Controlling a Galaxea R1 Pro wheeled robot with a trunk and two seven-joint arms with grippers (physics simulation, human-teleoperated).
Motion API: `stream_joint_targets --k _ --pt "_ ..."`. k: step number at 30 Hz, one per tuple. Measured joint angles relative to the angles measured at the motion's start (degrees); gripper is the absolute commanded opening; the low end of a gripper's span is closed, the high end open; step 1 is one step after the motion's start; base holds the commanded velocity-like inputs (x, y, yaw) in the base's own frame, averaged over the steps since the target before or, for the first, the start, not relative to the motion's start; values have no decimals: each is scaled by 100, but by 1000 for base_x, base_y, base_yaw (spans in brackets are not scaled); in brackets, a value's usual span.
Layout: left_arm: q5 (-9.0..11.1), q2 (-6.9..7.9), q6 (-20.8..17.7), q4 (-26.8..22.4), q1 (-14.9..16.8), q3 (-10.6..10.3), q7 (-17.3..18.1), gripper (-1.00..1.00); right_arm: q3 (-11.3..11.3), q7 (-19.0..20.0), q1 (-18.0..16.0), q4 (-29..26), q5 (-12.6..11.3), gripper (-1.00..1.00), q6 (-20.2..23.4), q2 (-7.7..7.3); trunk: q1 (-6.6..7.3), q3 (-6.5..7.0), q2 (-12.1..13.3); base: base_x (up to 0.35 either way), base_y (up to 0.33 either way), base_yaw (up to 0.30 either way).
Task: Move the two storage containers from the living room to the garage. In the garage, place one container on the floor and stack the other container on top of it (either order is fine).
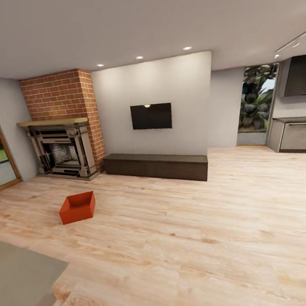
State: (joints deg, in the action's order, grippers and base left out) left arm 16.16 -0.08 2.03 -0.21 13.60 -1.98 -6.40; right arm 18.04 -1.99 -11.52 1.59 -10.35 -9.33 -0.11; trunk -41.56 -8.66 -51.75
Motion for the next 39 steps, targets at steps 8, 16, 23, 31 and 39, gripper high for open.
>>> stream_joint_targets --k 8,16,23,31,39 --pt "4 0 0 0 -2 1 0 100 3 0 0 0 13 100 7 0 0 0 0 322 0 0" --pt "6 0 6 0 -2 -1 -1 100 2 3 0 0 23 100 8 0 0 0 0 322 0 0" --pt "6 0 8 0 -2 -1 0 100 17 76 0 0 34 100 14 -8 0 0 0 322 0 0" --pt "7 0 3 0 -1 0 0 100 28 112 0 0 34 100 29 -17 0 0 0 322 0 0" --pt "6 0 0 0 -2 -1 0 100 20 116 0 0 26 100 13 -11 0 0 0 322 0 0"
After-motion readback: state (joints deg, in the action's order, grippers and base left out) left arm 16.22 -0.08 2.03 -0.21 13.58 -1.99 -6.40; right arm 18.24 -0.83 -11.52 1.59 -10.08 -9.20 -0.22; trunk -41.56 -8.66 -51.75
